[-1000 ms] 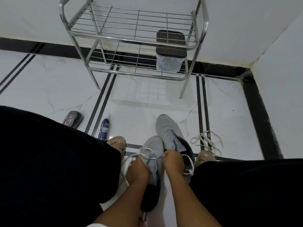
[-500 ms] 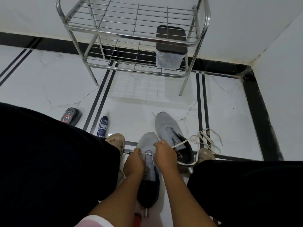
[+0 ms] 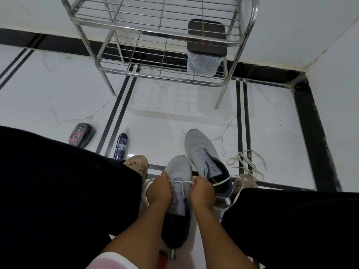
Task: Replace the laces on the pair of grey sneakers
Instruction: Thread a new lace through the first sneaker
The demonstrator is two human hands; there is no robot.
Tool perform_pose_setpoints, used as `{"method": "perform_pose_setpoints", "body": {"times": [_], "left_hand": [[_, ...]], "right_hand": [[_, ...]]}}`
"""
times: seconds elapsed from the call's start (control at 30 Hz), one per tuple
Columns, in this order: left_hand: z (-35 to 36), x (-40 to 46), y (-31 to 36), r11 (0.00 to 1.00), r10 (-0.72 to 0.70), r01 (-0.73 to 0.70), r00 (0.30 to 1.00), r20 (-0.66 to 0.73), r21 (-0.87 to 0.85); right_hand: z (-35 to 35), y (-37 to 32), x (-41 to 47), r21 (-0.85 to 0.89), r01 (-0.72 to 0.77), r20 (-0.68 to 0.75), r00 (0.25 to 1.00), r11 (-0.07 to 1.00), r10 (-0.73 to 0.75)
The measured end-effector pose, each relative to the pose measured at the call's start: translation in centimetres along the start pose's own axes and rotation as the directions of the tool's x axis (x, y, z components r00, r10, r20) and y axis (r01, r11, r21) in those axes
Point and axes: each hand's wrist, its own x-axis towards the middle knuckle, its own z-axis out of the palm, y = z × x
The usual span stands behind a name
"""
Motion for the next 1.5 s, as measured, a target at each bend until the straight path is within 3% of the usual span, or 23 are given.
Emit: {"method": "perform_pose_setpoints", "body": {"times": [0.1, 0.2, 0.3, 0.47, 0.6, 0.7, 0.93, 1.07, 1.13, 1.27, 1.37, 1.5], "left_hand": [[-0.3, -0.2, -0.1, 0.998, -0.049, 0.049, 0.999, -0.006, -0.041], [-0.5, -1.7, 0.8, 0.995, -0.096, 0.097, 0.995, 0.027, -0.039], [0.3, -3.1, 0.9, 0.999, -0.047, 0.047, 0.998, 0.044, 0.012], [-0.8, -3.2, 0.3, 0.992, -0.002, -0.009, 0.996, 0.085, 0.127], [-1.1, -2.8, -0.2, 0.997, -0.071, 0.07, 0.991, 0.112, 0.012], [-1.0, -2.7, -0.8, 0.966, -0.136, 0.169, 0.976, 0.169, -0.196], [-0.4, -1.8, -1.2, 0.929, -0.126, 0.188, 0.971, 0.204, -0.32], [-0.2, -1.5, -1.3, 0.895, -0.131, 0.214, 0.965, 0.227, -0.392], [0.0, -1.4, -1.4, 0.863, -0.137, 0.231, 0.963, 0.232, -0.449], [0.0, -1.6, -1.5, 0.803, -0.135, 0.257, 0.957, 0.256, -0.537], [-0.1, -1.7, -1.1, 0.842, -0.126, 0.237, 0.96, 0.251, -0.484], [-0.9, -1.3, -0.5, 0.951, -0.136, 0.142, 0.99, 0.043, -0.275]], "right_hand": [[-0.4, -0.7, -0.1, 0.054, 0.039, -0.048, 0.998, 0.998, -0.037], [-2.6, -3.1, -0.4, 0.245, 0.056, -0.202, 0.979, 0.968, -0.005], [-6.4, -5.3, 0.8, 0.345, 0.073, -0.252, 0.968, 0.936, 0.017], [-8.8, -5.8, 1.6, 0.521, 0.129, -0.06, 0.992, 0.844, -0.115], [-3.8, -3.8, 0.8, 0.635, -0.136, 0.206, 0.979, 0.76, 0.003], [0.8, -1.8, -0.2, 0.629, -0.243, 0.336, 0.942, 0.739, 0.024], [1.5, -2.5, 0.0, 0.626, -0.227, 0.282, 0.958, 0.746, 0.054], [1.9, -3.0, -0.2, 0.303, -0.004, 0.192, 0.98, 0.953, -0.057], [1.9, -3.0, -0.6, 0.224, 0.076, 0.169, 0.979, 0.972, -0.116], [2.1, -2.9, -0.4, 0.211, 0.036, 0.144, 0.987, 0.977, -0.068], [2.0, -2.9, -0.2, 0.243, 0.002, 0.127, 0.991, 0.97, -0.033], [1.4, -3.0, 0.6, 0.357, -0.034, 0.077, 0.997, 0.933, 0.007]]}}
